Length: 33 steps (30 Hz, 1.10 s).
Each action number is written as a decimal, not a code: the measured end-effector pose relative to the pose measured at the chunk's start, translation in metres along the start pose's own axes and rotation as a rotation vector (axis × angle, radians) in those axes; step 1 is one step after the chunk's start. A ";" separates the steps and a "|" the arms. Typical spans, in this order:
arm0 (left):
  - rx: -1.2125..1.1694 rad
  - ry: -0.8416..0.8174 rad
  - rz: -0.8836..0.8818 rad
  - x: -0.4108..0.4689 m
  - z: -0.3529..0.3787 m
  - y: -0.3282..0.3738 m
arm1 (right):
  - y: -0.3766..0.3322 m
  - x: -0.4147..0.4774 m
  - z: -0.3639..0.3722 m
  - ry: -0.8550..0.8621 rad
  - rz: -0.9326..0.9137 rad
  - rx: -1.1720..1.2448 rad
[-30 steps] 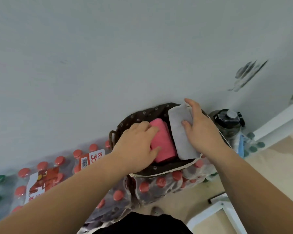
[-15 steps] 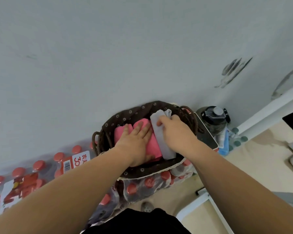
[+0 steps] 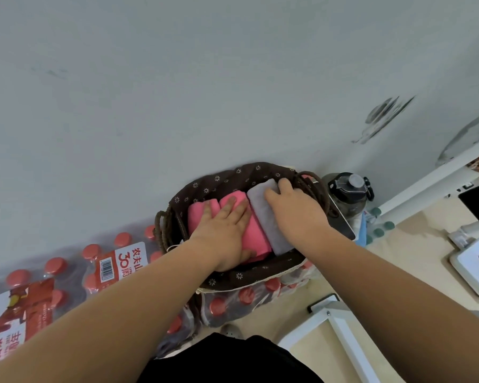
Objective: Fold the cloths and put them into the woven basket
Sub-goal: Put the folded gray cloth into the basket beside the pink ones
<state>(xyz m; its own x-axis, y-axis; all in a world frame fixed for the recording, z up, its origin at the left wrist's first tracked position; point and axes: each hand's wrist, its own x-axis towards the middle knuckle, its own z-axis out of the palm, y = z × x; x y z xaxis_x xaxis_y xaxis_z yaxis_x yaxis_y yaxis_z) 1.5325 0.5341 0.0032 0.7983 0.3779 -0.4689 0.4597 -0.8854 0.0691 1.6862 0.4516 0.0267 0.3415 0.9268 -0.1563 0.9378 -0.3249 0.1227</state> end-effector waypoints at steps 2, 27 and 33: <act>-0.014 -0.006 0.000 0.001 -0.001 0.000 | 0.001 -0.007 0.006 0.079 -0.128 -0.137; 0.091 -0.030 -0.037 0.016 0.002 0.010 | 0.011 0.007 -0.001 -0.376 -0.344 -0.258; 0.059 0.076 -0.038 0.014 -0.005 0.012 | 0.024 -0.001 -0.013 -0.398 -0.337 -0.502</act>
<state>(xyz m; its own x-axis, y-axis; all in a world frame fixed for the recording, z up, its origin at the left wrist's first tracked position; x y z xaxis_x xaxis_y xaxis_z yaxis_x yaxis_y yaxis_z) 1.5507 0.5297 0.0016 0.8091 0.4289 -0.4017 0.4682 -0.8836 -0.0003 1.7074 0.4458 0.0423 0.1254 0.7915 -0.5982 0.8868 0.1809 0.4253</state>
